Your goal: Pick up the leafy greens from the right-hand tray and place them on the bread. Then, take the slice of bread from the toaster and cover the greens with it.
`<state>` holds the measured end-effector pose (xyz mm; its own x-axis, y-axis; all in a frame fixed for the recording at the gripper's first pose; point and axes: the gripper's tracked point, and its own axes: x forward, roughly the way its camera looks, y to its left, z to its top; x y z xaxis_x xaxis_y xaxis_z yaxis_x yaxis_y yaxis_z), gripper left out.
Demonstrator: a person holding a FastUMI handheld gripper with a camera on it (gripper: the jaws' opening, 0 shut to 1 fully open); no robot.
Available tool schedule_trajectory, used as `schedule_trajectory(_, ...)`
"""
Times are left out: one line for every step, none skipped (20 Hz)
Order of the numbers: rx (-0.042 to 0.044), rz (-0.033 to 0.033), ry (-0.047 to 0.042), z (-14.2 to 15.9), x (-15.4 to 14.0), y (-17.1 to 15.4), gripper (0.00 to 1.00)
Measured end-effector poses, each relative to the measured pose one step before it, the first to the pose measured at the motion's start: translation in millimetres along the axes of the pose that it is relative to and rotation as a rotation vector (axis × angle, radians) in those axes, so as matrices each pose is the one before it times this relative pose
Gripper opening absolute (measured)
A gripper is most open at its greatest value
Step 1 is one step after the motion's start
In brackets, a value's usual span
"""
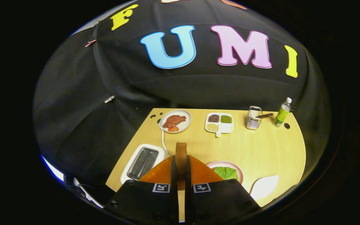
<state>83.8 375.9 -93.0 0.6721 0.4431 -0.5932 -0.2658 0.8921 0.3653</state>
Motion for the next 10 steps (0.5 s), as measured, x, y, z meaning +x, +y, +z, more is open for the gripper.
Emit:
schedule_trajectory(0.00561, -0.01710, 0.00009, -5.22, -0.63, -18.99, 0.12)
schedule_trajectory(0.01205, -0.02663, 0.00926, -7.84, 2.56, -17.81, 0.12)
schedule_trajectory(0.01633, -0.01928, 0.01112, -9.81, 5.73, -14.54, 0.12)
schedule_trajectory(0.01752, -0.01420, 0.00692, -7.90, 4.57, -13.09, 0.12)
schedule_trajectory(0.02008, -0.01081, 0.01533, -9.89, 6.71, -10.80, 0.12)
schedule_trajectory(0.01872, -0.00460, 0.01366, -8.87, 5.53, -7.61, 0.12)
schedule_trajectory(0.01321, -0.00101, 0.01274, -8.30, 7.30, -4.83, 0.12)
schedule_trajectory(0.00404, -0.00092, 0.00792, -6.20, 8.21, -3.68, 0.12)
schedule_trajectory(0.00040, -0.00441, 0.00571, -6.78, 7.48, -2.88, 0.12)
schedule_trajectory(0.00038, -0.00151, 0.00892, -7.32, 7.11, 0.06, 0.12)
